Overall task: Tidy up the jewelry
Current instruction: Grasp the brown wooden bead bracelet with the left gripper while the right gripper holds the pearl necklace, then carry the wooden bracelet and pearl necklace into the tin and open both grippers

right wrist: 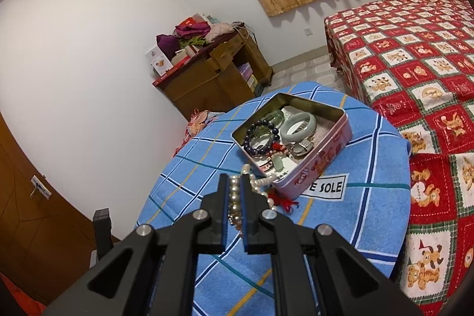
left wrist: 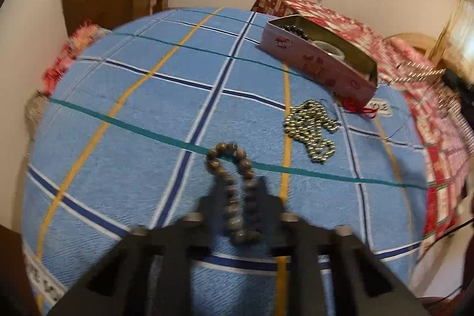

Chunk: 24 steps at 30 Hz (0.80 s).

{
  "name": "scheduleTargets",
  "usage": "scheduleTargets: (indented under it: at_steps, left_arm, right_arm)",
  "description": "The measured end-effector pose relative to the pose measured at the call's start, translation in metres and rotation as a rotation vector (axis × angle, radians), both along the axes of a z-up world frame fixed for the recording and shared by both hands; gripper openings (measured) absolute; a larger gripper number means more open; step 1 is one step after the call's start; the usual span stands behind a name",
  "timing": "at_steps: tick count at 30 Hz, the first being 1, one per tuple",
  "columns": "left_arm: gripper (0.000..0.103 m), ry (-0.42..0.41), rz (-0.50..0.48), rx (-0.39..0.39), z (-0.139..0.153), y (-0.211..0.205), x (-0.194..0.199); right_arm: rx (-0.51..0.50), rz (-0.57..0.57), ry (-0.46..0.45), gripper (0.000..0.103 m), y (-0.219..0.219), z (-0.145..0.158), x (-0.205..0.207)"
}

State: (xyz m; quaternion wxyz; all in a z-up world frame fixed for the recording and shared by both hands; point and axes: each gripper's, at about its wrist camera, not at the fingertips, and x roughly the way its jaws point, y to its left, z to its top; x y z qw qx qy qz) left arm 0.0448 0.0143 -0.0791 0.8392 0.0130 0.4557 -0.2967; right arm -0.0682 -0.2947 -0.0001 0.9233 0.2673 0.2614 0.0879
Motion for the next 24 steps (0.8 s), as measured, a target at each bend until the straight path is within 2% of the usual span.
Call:
scheduleTargets:
  at_steps: [4,8,14,18,24]
  left_arm:
    - [0.009,-0.042,0.003,-0.039,0.006,-0.001,-0.001]
    - [0.009,-0.103,-0.014,-0.162,0.031,-0.001,0.005]
    - [0.009,-0.181,-0.056,-0.216,0.059,-0.018,0.019]
    - [0.009,-0.221,-0.075,-0.247,0.072,-0.027,0.027]
    - [0.009,-0.242,-0.088,-0.306,0.087,-0.036,0.043]
  right_arm:
    - [0.002,-0.004,0.004,0.009,-0.008,-0.003,0.002]
    - [0.001,-0.013,-0.004,0.009,-0.020,0.000,0.005]
    - [-0.010,-0.020,-0.030,0.009,-0.036,0.008,0.021]
    - [-0.049,-0.008,-0.049,0.009,-0.040,0.015,0.042]
    - [-0.090,0.033,-0.069,0.009,-0.050,0.024,0.106]
